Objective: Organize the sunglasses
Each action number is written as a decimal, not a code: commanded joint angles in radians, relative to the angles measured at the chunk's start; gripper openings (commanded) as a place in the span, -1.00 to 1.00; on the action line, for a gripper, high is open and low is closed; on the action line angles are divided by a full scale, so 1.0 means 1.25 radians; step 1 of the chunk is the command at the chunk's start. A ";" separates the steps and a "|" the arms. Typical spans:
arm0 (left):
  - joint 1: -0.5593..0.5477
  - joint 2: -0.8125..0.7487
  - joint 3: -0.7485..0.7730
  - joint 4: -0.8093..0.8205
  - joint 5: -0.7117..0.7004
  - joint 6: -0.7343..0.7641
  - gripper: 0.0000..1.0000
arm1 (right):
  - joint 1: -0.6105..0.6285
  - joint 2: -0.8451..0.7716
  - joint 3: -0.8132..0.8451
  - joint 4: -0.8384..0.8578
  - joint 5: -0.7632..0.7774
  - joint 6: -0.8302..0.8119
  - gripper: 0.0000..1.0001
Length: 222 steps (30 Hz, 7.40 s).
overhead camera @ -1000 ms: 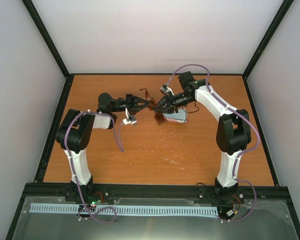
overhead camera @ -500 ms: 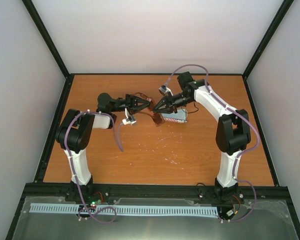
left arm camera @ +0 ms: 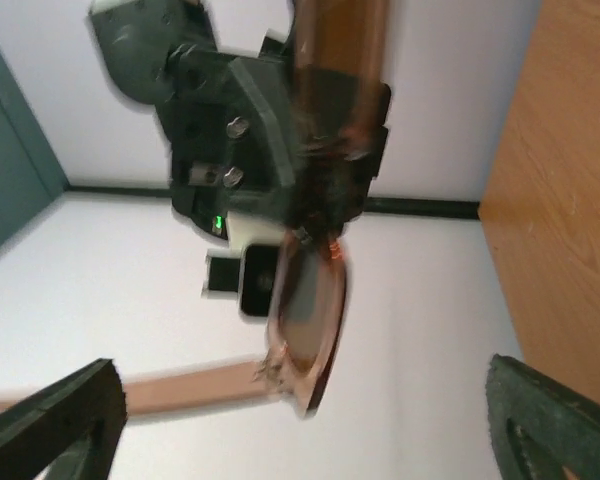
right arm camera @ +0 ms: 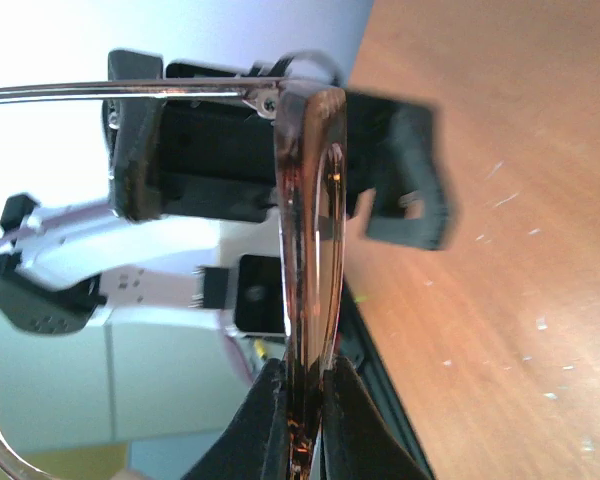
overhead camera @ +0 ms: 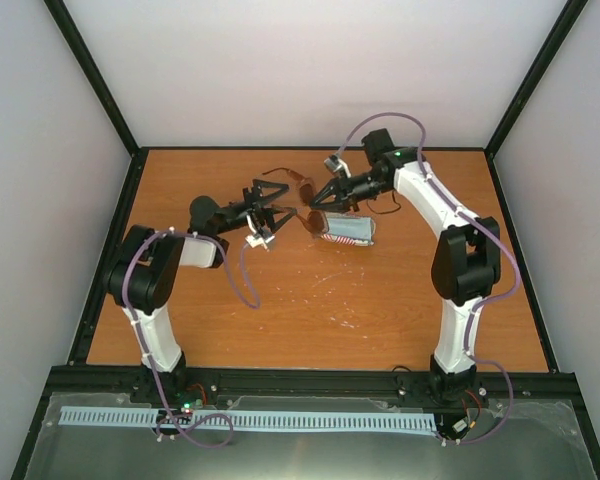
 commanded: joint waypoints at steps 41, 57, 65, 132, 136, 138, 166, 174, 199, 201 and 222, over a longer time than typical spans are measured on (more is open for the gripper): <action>0.043 0.015 0.491 -0.828 0.223 -1.142 -0.82 | -0.040 0.085 0.177 -0.057 0.147 -0.048 -0.95; 0.006 0.019 0.441 -0.822 0.192 -1.130 -0.83 | -0.007 0.153 0.359 -0.026 0.109 0.027 -0.95; 0.018 0.009 0.438 -0.862 0.108 -1.101 -0.77 | -0.011 0.136 0.339 -0.049 0.142 0.014 -0.94; 0.031 -0.086 0.402 -1.063 -0.015 -0.957 -0.95 | -0.068 -0.127 -0.128 0.272 0.396 0.253 -0.95; 0.030 -0.013 0.449 -1.165 -0.037 -0.896 -0.99 | -0.127 -0.164 -0.212 0.312 0.461 0.300 -0.95; 0.027 0.014 0.474 -1.226 -0.036 -0.861 -0.99 | -0.142 -0.190 -0.256 0.340 0.492 0.304 -0.94; -0.223 0.168 0.490 -1.574 -0.220 -0.597 -0.99 | -0.150 -0.135 -0.175 0.304 0.716 0.044 -0.95; -0.223 0.191 0.501 -1.494 -0.271 -0.635 -0.99 | -0.150 -0.169 -0.208 0.315 0.717 0.044 -0.94; -0.213 0.289 0.639 -1.400 -0.413 -0.661 -0.98 | -0.150 -0.204 -0.282 0.281 0.681 -0.017 -0.94; -0.210 0.301 0.657 -1.397 -0.418 -0.661 -0.98 | -0.149 -0.198 -0.284 0.274 0.670 -0.024 -0.94; -0.200 0.321 0.708 -1.365 -0.437 -0.674 -0.94 | -0.096 0.013 -0.186 0.175 0.538 -0.007 -0.94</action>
